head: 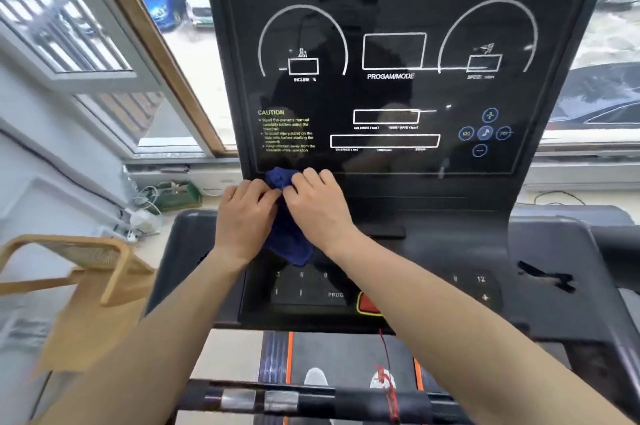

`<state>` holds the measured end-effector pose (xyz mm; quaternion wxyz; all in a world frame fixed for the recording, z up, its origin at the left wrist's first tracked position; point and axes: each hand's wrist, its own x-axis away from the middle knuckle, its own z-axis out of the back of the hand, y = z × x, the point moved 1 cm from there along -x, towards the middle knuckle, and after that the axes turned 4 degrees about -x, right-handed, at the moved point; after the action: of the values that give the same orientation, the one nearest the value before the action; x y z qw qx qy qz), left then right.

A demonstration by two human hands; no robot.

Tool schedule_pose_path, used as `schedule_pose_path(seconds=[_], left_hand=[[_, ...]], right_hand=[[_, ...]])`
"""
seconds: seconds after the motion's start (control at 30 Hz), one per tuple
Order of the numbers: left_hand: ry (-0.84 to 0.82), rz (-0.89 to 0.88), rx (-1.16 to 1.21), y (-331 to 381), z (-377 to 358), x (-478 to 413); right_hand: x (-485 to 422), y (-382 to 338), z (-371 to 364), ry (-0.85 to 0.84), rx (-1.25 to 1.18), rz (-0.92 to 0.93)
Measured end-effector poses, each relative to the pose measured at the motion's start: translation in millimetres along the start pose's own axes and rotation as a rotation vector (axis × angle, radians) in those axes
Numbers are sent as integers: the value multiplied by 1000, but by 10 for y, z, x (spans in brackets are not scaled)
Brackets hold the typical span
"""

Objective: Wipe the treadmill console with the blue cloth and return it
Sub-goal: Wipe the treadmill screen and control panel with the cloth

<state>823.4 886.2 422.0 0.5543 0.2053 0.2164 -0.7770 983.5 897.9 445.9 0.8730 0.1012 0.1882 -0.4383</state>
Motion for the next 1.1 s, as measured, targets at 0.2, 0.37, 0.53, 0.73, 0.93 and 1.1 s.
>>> schedule_pose_path(seconds=[0.2,0.37,0.53,0.73,0.93,1.1], left_hand=[[-1,47,138,395,83,-86],[26,-1,348,1219,81,-439],[-10,95,610,1981,194,-767],[-218,-105,332,2617,-24,-617],[-511,-261,511,3023,-316,-247],[-619,-321,440,3013,-327,-30]], right_hand=[[366,415,61,64,37,-63],[1074,1185,288,68,76,-281],[1649,1622,743,175,-98,-657],[2414,1652,728,-140,-142,-854],[2585,1585,397,-326,-230,-744],[2738,1486,260,-361,-103,-668]])
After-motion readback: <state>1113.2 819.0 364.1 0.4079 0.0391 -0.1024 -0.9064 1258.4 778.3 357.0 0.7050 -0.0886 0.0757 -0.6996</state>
